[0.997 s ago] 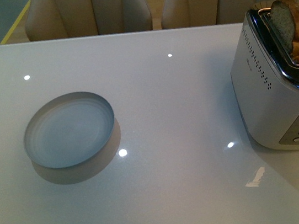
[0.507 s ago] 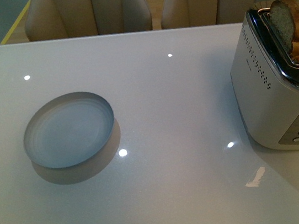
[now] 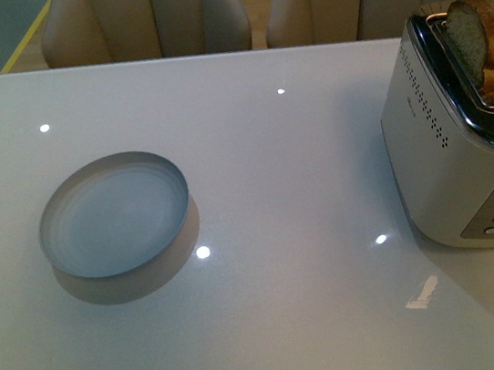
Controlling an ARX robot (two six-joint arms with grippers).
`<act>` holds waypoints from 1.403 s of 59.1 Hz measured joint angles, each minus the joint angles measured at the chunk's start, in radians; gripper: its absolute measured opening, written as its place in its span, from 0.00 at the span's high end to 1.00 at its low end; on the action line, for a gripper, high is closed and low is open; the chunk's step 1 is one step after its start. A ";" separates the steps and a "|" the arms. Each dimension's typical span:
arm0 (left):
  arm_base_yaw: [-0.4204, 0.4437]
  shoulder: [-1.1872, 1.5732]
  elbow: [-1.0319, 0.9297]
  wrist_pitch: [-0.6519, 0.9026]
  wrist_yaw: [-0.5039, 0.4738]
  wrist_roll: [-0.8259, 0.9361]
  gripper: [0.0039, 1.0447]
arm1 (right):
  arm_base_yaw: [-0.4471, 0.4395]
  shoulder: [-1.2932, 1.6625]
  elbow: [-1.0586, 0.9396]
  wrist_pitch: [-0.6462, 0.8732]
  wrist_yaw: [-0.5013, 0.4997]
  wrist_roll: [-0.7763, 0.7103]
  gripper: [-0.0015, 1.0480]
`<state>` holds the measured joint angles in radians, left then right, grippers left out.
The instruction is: Left arm holds plate, right arm toasts bread
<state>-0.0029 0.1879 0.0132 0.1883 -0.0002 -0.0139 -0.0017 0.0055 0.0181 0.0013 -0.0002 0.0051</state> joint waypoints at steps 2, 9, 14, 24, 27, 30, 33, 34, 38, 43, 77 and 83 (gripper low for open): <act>0.000 -0.006 0.000 -0.007 0.000 0.000 0.97 | 0.000 0.000 0.000 0.000 0.000 0.000 0.09; 0.000 -0.145 0.000 -0.173 0.000 0.001 0.97 | 0.000 0.000 0.000 0.000 0.000 0.000 0.09; 0.000 -0.177 0.000 -0.184 0.000 0.002 0.97 | 0.000 0.000 0.000 0.000 0.000 0.000 0.09; 0.000 -0.182 0.000 -0.187 0.000 0.002 0.97 | 0.000 0.000 0.000 0.000 0.000 0.000 0.09; 0.000 -0.182 0.000 -0.187 0.000 0.002 0.97 | 0.000 0.000 0.000 0.000 0.000 0.000 0.09; 0.000 -0.182 0.000 -0.187 0.000 0.002 0.97 | 0.000 0.000 0.000 0.000 0.000 0.000 0.09; 0.000 -0.182 0.000 -0.187 0.000 0.002 0.97 | 0.000 0.000 0.000 0.000 0.000 0.000 0.09; 0.000 -0.182 0.000 -0.187 0.000 0.002 0.97 | 0.000 0.000 0.000 0.000 0.000 0.000 0.09; 0.000 -0.182 0.000 -0.187 0.000 0.002 0.97 | 0.000 0.000 0.000 0.000 0.000 0.000 0.09; 0.000 -0.182 0.000 -0.187 0.000 0.002 0.97 | 0.000 0.000 0.000 0.000 0.000 0.000 0.09; 0.000 -0.182 0.000 -0.187 0.000 0.004 0.07 | 0.000 0.000 0.000 0.000 0.000 0.000 0.09; 0.000 -0.182 0.000 -0.187 0.000 0.004 0.07 | 0.000 0.000 0.000 0.000 0.000 0.000 0.09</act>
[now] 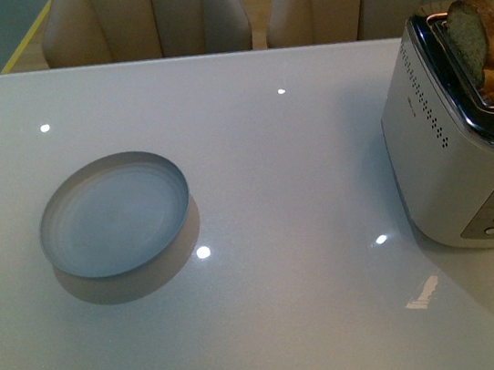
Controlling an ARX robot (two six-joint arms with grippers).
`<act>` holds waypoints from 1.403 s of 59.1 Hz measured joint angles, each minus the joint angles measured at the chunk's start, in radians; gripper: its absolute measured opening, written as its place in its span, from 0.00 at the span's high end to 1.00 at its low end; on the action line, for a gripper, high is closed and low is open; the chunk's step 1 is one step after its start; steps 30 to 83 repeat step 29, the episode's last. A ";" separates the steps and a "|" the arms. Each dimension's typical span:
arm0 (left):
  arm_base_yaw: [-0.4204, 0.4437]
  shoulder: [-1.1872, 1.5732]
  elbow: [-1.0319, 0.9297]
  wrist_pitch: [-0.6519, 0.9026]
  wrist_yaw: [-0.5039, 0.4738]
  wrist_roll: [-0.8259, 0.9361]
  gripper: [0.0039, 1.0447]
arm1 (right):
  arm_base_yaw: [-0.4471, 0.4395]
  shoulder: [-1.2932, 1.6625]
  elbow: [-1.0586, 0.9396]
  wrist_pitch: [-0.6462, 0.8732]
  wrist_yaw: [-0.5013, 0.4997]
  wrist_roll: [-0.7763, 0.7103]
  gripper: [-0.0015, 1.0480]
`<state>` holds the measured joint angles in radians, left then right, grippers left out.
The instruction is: Left arm holds plate, right arm toasts bread
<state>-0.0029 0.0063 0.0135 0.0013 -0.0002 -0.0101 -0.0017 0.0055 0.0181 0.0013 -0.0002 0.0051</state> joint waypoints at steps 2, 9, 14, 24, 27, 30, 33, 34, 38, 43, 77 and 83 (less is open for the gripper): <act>0.000 0.000 0.000 0.000 0.000 0.000 0.07 | 0.000 0.000 0.000 0.000 0.000 0.000 0.09; 0.000 0.000 0.000 0.000 0.000 0.000 0.07 | 0.000 0.000 0.000 0.000 0.000 0.000 0.09; 0.000 0.000 0.000 0.000 0.000 0.000 0.07 | 0.000 0.000 0.000 0.000 0.000 0.000 0.09; 0.000 0.000 0.000 0.000 0.000 0.000 0.07 | 0.000 0.000 0.000 0.000 0.000 0.000 0.09; 0.000 0.000 0.000 0.000 0.000 0.000 0.07 | 0.000 0.000 0.000 0.000 0.000 0.000 0.09; 0.000 0.000 0.000 0.000 0.000 0.000 0.07 | 0.000 0.000 0.000 0.000 0.000 0.000 0.09; 0.000 0.000 0.000 0.000 0.000 0.000 0.07 | 0.000 0.000 0.000 0.000 0.000 0.000 0.09; 0.000 0.000 0.000 0.000 0.000 0.000 0.07 | 0.000 0.000 0.000 0.000 0.000 0.000 0.09; 0.000 0.000 0.000 0.000 0.000 0.000 0.07 | 0.000 0.000 0.000 0.000 0.000 0.000 0.09; 0.000 0.000 0.000 0.000 0.000 0.000 0.07 | 0.000 0.000 0.000 0.000 0.000 0.000 0.09; 0.000 0.000 0.000 0.000 0.000 0.000 0.07 | 0.000 0.000 0.000 0.000 0.000 0.000 0.09; 0.000 0.000 0.000 0.000 0.000 0.000 0.07 | 0.000 0.000 0.000 0.000 0.000 0.000 0.09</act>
